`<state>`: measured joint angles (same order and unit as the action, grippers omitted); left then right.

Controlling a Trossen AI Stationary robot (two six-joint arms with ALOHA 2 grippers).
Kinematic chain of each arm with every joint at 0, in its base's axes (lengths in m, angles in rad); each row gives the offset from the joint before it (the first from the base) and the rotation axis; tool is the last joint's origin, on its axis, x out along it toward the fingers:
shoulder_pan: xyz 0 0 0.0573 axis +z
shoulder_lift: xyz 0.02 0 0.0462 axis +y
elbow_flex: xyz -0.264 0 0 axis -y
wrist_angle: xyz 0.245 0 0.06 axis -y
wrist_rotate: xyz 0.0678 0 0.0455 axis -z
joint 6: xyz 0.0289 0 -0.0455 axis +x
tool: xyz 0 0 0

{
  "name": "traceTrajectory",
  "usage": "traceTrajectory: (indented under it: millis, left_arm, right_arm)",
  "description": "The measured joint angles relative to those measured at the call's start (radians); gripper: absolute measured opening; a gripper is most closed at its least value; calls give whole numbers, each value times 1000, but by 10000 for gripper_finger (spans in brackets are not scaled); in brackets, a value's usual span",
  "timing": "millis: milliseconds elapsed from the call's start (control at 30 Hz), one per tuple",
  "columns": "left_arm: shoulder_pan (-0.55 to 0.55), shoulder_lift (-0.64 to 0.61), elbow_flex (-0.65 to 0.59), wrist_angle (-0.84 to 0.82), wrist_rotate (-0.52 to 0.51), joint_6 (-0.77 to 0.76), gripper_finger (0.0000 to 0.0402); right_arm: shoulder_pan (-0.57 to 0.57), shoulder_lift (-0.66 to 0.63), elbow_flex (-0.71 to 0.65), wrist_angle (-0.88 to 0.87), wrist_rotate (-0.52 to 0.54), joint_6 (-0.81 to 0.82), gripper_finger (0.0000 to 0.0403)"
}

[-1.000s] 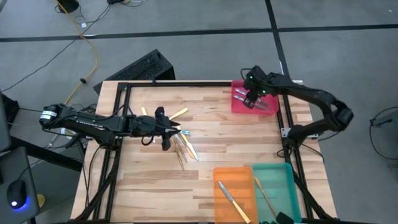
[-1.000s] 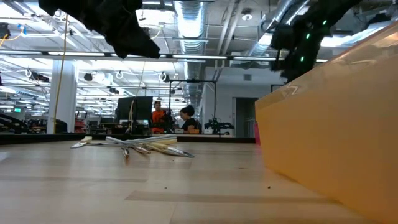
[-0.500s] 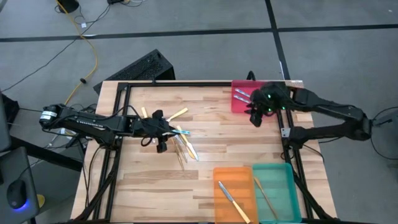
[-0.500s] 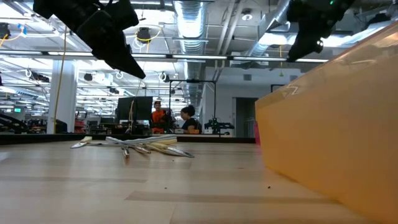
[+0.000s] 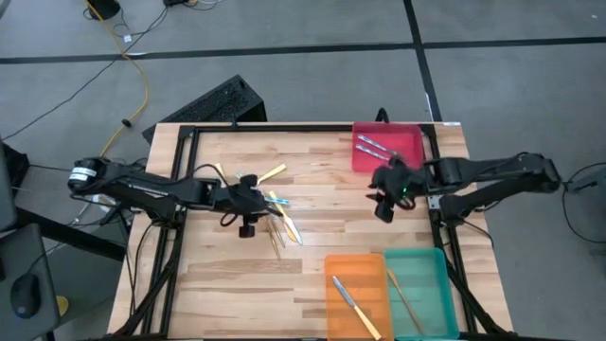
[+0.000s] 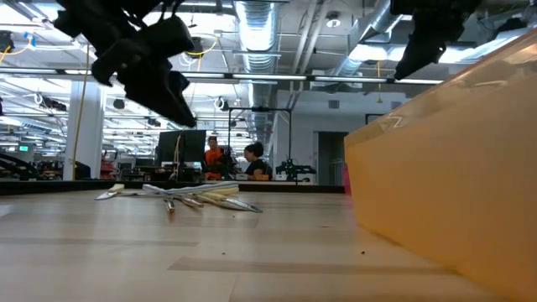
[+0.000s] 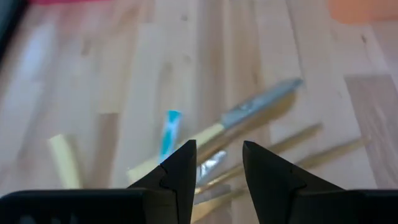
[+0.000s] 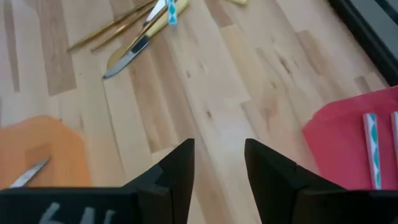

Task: Sort silverware by color (type)
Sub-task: Put the gold knife into the blue bin

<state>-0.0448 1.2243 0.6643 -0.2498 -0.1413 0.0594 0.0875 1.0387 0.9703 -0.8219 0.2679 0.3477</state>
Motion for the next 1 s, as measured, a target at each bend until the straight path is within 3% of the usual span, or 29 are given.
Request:
traceTrajectory:
  millis: [367, 667, 1000]
  left_arm:
    - [-38, 252, 0, 108, 119, 157, 116]
    - [-124, 283, 0, 106, 110, 269, 116]
    - [-117, 362, 0, 115, 128, 364, 116]
  right_arm:
    - [132, 110, 0, 25, 54, 29, 166]
    - [135, 147, 0, 29, 53, 39, 166]
    - [135, 142, 0, 55, 52, 45, 166]
